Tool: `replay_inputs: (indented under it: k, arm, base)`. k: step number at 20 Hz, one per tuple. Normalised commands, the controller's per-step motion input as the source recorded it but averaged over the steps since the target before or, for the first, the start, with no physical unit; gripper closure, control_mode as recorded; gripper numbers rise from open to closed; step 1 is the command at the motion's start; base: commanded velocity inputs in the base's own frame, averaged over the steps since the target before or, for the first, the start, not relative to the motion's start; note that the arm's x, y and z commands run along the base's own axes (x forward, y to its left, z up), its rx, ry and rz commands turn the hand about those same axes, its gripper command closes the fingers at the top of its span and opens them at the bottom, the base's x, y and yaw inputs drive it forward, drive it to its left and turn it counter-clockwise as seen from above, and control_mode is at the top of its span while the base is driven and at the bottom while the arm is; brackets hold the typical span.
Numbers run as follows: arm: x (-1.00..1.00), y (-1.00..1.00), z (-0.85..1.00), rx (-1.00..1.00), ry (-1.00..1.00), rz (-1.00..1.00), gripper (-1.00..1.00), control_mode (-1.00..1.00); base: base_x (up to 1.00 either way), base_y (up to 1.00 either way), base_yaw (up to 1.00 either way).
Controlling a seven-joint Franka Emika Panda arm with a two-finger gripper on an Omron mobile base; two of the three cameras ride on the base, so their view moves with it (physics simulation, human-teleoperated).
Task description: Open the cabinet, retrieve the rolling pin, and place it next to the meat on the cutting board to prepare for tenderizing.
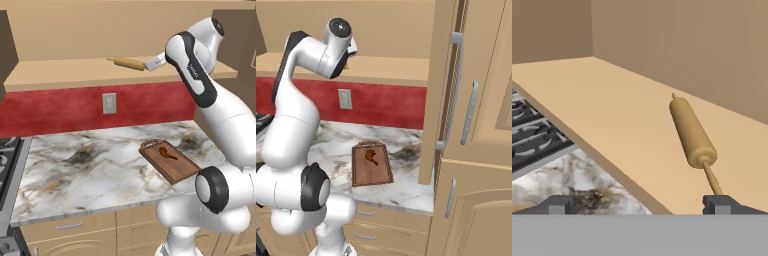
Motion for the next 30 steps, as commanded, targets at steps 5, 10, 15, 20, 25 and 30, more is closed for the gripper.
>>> replay_inputs:
  k: [5, 10, 15, 20, 25, 30]
  arm:
    - [0.25, 0.00, 0.00, 0.00, 0.01, 0.00, -1.00, -1.00]
    - [0.26, 0.03, -0.01, 0.00, 0.03, 0.00, -1.00, -1.00]
    - [0.25, 0.03, -0.06, 0.00, 0.03, 0.00, -1.00, -1.00]
    - [0.22, 0.01, -0.07, 0.00, 0.02, 0.00, -1.00, -1.00]
    - [0.23, 0.01, -0.07, 0.00, 0.02, 0.00, -1.00, -1.00]
    - [0.23, 0.00, -0.09, 0.00, 0.02, 0.00, -1.00, -1.00]
  base:
    - [0.00, 0.00, 0.00]
    - [0.00, 0.00, 0.00]
    - [0.00, 0.00, 0.00]
    - [0.00, 0.00, 0.00]
    - [0.00, 0.00, 0.00]
    - [0.00, 0.00, 0.00]
